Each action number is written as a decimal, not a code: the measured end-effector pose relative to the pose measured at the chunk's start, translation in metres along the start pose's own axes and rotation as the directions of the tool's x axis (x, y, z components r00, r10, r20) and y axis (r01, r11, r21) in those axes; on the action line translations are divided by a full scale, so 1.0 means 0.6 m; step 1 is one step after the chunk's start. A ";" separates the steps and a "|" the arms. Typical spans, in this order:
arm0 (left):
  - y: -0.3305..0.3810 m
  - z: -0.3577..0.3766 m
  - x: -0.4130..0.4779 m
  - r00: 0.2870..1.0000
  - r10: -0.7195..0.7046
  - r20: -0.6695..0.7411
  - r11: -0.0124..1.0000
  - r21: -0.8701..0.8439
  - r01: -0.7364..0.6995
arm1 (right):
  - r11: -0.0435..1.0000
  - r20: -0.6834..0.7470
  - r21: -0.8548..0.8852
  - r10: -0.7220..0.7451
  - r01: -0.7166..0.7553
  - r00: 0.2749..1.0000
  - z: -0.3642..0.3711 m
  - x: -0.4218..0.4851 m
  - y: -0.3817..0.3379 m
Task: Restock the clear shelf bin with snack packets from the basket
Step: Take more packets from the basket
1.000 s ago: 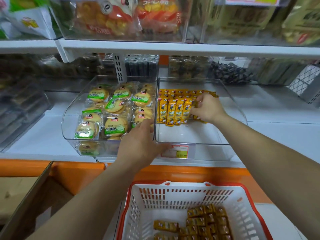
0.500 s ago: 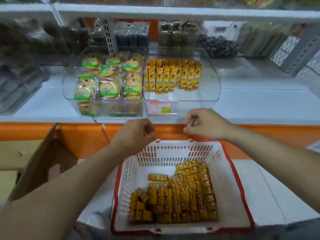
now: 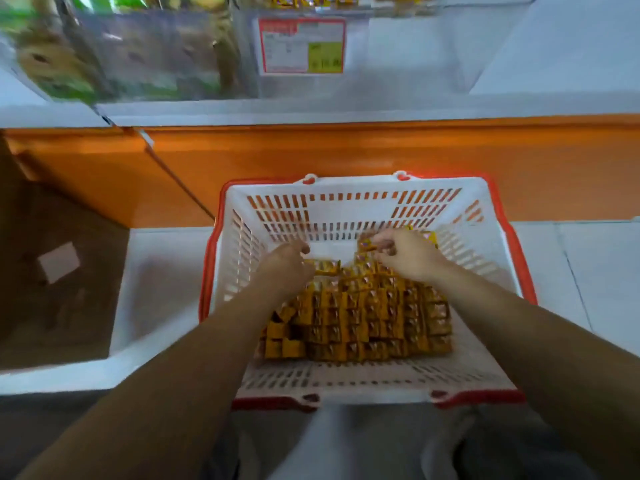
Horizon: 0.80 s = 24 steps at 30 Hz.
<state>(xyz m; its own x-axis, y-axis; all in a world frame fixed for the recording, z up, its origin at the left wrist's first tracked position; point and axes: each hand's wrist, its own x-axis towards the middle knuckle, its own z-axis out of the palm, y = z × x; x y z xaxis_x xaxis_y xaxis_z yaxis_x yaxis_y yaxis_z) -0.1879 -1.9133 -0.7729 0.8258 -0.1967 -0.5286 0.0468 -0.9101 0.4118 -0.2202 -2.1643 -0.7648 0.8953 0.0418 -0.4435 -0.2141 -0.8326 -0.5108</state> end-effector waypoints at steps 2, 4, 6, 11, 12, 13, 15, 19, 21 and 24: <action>-0.008 0.024 0.035 0.999 0.027 0.020 1.000 -0.001 -0.027 | 0.982 -0.016 -0.168 -0.095 0.091 0.995 0.023 0.017 0.002; -0.015 0.044 0.067 0.997 0.047 0.056 0.999 0.000 -0.047 | 0.948 0.029 -0.286 -0.137 0.140 0.990 0.047 0.031 -0.002; -0.024 0.062 0.091 0.990 0.055 0.133 0.998 -0.002 -0.056 | 0.905 0.129 -0.392 -0.122 0.164 0.984 0.070 0.040 -0.008; -0.046 0.092 0.120 0.966 0.048 0.255 0.991 0.111 -0.078 | 0.834 0.326 -0.510 -0.041 0.212 0.944 0.079 0.067 -0.015; -0.047 0.093 0.123 0.965 0.052 0.257 0.990 0.117 -0.084 | 0.812 0.360 -0.534 -0.034 0.236 0.932 0.075 0.074 -0.018; -0.048 0.093 0.126 0.963 0.054 0.265 0.989 0.116 -0.088 | 0.794 0.389 -0.553 -0.023 0.253 0.921 0.071 0.080 -0.022; -0.049 0.093 0.131 0.953 0.053 0.299 0.987 0.127 -0.095 | 0.787 0.414 -0.555 -0.021 0.270 0.910 0.064 0.091 -0.030; -0.059 0.094 0.136 0.939 0.036 0.341 0.992 0.104 -0.076 | 0.851 0.428 -0.477 0.006 0.220 0.904 0.062 0.108 -0.031; -0.064 0.093 0.140 0.929 0.019 0.368 0.995 0.085 -0.055 | 0.919 0.433 -0.368 0.036 0.140 0.901 0.064 0.113 -0.028; -0.065 0.092 0.141 0.936 0.014 0.352 0.998 0.048 -0.033 | 0.951 0.473 -0.296 0.061 0.093 0.879 0.067 0.115 -0.025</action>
<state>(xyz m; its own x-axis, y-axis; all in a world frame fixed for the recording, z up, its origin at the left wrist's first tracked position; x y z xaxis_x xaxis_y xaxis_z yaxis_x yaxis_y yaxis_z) -0.1511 -1.9147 -0.8747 0.5758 -0.3256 -0.7500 -0.0079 -0.9195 0.3931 -0.1711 -2.1264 -0.8173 0.5888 0.2476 -0.7694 -0.0045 -0.9509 -0.3094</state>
